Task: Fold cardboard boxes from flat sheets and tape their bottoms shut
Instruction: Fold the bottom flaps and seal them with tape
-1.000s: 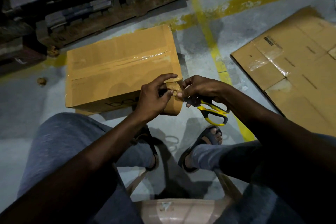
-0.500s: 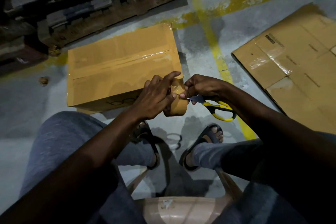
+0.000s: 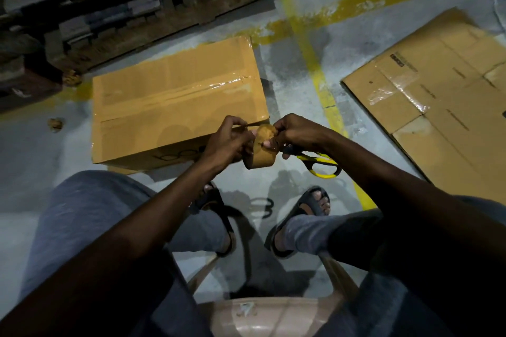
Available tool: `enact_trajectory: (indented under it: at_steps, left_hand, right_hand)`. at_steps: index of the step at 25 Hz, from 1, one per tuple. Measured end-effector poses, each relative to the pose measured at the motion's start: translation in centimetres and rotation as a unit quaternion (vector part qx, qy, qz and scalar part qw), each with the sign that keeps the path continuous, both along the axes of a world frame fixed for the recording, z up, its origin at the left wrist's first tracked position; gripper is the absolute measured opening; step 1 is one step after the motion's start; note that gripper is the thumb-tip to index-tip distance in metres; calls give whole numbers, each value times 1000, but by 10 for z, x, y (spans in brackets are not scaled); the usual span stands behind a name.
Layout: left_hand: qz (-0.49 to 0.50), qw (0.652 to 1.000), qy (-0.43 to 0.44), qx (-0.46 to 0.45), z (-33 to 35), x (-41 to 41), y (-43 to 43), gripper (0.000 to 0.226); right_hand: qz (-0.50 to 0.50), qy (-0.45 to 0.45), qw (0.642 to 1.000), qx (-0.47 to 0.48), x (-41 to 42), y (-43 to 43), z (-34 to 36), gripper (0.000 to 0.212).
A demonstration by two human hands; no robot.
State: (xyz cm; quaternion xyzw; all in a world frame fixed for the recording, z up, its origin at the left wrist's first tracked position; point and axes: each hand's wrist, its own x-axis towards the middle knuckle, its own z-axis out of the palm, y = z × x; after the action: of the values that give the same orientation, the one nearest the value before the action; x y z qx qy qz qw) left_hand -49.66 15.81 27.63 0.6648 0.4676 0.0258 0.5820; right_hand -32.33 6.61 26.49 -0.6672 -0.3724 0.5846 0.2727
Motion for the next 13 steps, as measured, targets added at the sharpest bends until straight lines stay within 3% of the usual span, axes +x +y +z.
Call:
enact_trajectory:
  at_steps: [2, 4, 7, 13]
  left_hand:
    - [-17, 999, 1, 35, -2, 7, -6, 27]
    - [10, 998, -4, 57, -6, 16, -13, 19]
    - [82, 996, -9, 34, -14, 28, -12, 15]
    - [89, 995, -39, 11, -38, 67, -14, 14]
  right_hand:
    - [2, -30, 1000, 0, 2, 0, -5, 9]
    - [10, -53, 999, -2, 5, 1, -8, 15]
    - [15, -26, 999, -9, 13, 0, -12, 29]
    - [-88, 13, 995, -33, 41, -1, -34, 32]
